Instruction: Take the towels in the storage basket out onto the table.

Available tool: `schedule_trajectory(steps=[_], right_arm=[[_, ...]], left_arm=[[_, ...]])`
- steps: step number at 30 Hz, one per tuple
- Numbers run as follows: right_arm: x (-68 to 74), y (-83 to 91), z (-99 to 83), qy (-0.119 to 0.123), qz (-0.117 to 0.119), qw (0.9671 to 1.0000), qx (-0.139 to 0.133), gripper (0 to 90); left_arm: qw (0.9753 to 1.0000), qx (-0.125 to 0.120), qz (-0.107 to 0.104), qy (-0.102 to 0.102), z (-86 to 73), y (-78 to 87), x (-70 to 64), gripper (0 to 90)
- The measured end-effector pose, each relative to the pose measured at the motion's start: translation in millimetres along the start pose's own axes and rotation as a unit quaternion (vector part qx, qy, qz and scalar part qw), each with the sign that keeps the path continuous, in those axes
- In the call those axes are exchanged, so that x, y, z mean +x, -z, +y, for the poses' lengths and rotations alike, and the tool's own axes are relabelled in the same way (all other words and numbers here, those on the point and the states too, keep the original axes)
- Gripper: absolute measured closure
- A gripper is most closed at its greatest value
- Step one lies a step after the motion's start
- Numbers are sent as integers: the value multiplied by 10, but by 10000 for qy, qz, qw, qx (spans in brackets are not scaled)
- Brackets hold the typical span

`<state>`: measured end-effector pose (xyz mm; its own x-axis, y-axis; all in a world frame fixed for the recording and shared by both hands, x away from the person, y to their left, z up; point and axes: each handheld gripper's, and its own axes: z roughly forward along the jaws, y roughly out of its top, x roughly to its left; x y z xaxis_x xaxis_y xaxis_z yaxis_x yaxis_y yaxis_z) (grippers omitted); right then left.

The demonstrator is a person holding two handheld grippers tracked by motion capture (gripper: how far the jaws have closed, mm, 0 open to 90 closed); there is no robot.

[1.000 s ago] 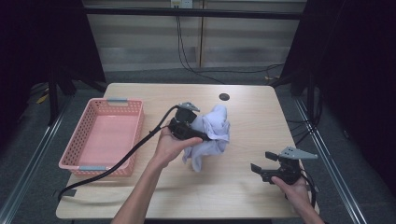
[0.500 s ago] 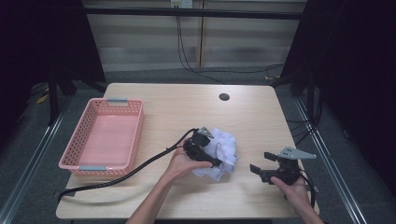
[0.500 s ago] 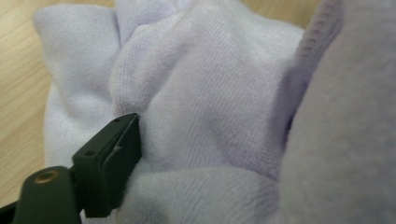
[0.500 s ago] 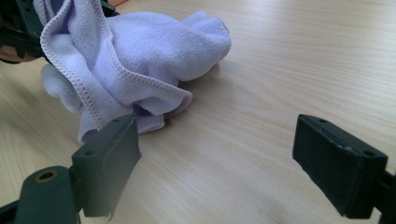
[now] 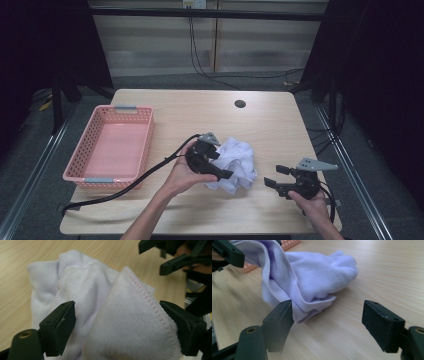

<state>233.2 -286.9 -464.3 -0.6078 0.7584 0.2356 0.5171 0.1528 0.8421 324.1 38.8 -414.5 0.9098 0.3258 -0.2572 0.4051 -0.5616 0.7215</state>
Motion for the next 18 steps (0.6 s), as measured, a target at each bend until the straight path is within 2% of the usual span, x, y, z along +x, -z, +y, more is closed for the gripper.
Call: schedule_trajectory(steps=[1,2,3,4,5,6,7,8,9,10,11,13,14,16,17,18], right_arm=[[0,0,0,0,0,10000,0,242],[25,-2,14,16,71,10000,10,252],[120,-28,52,50,198,9998,37,269],[151,-45,62,73,245,9996,72,292],[151,-45,62,73,245,9996,72,292],[257,-123,87,136,457,9987,194,355],[301,-153,98,163,503,9982,267,394],[357,-195,114,244,565,9975,355,438],[407,-238,135,297,644,9966,417,484],[407,-238,135,297,644,9966,417,484],[499,-339,190,430,768,9949,483,558],[520,-441,213,536,777,9941,527,646],[520,-441,213,536,777,9941,527,646],[489,-633,176,471,738,9941,642,803],[476,-658,173,479,772,9933,714,821],[462,-670,175,499,793,9928,745,830]], left_arm=[[10000,0,0,0,0,0,0,157],[9999,-95,-29,-57,-52,77,3,157],[9995,-324,-12,-1,-156,153,17,182],[9991,-404,-110,90,-219,174,43,201],[9991,-404,-110,90,-219,174,43,246],[9988,-429,-226,113,-288,176,71,328],[9991,-385,-146,93,-356,167,83,382],[9991,-385,-146,93,-356,167,83,444],[9984,-500,-210,135,-431,157,89,501],[9984,-500,-210,135,-431,157,89,558],[9986,-489,-190,63,-479,142,89,594],[9986,-474,-215,79,-487,142,87,633],[9984,-511,-231,107,-497,146,92,633],[9981,-537,-309,75,-490,134,97,636],[9981,-537,-309,75,-490,134,97,597],[9970,-593,-450,192,-474,122,118,531]])
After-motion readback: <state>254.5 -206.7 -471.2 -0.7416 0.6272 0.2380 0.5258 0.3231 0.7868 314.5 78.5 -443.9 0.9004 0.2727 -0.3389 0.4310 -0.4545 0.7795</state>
